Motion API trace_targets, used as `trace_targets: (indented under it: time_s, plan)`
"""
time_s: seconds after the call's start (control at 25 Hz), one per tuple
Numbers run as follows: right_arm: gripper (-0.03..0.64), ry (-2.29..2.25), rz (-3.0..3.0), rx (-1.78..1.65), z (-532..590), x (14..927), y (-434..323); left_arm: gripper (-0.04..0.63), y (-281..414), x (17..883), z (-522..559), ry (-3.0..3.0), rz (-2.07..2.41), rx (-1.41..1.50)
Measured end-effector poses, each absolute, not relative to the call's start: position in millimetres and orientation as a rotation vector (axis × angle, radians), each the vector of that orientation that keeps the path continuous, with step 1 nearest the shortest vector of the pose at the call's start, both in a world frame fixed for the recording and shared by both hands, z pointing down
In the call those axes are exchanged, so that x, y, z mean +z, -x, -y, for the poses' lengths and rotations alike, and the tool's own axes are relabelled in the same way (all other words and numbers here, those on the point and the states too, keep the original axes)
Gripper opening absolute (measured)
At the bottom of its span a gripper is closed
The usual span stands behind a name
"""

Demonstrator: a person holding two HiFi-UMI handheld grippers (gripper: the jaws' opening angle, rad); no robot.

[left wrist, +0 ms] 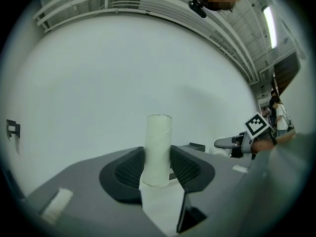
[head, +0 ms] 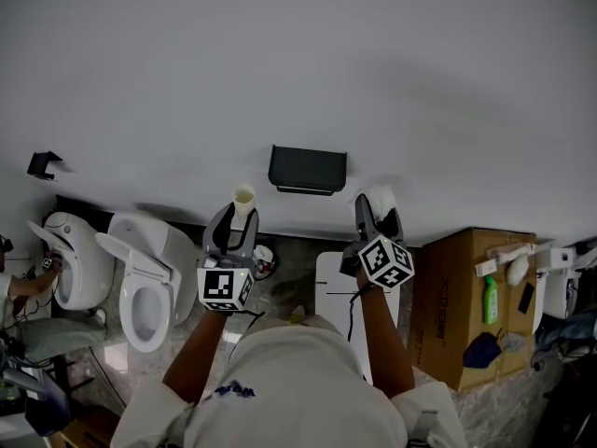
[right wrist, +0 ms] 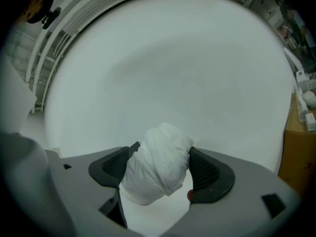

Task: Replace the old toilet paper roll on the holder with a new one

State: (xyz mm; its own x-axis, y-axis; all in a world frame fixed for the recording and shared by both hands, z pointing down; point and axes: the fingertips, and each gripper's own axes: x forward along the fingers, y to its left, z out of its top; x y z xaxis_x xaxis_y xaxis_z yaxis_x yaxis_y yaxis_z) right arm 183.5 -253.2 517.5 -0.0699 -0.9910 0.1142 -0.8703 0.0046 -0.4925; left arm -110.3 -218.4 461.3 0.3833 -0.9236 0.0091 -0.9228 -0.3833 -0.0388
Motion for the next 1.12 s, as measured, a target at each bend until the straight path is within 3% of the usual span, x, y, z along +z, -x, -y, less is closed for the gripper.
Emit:
trace_targets:
  time_s: [1.12]
  plan:
    - [0.383,1.877,-1.828,-0.85,298.8,556.8,-163.0,0.173,104.7,471.2,217.0,2.63,-1.727,-0.072]
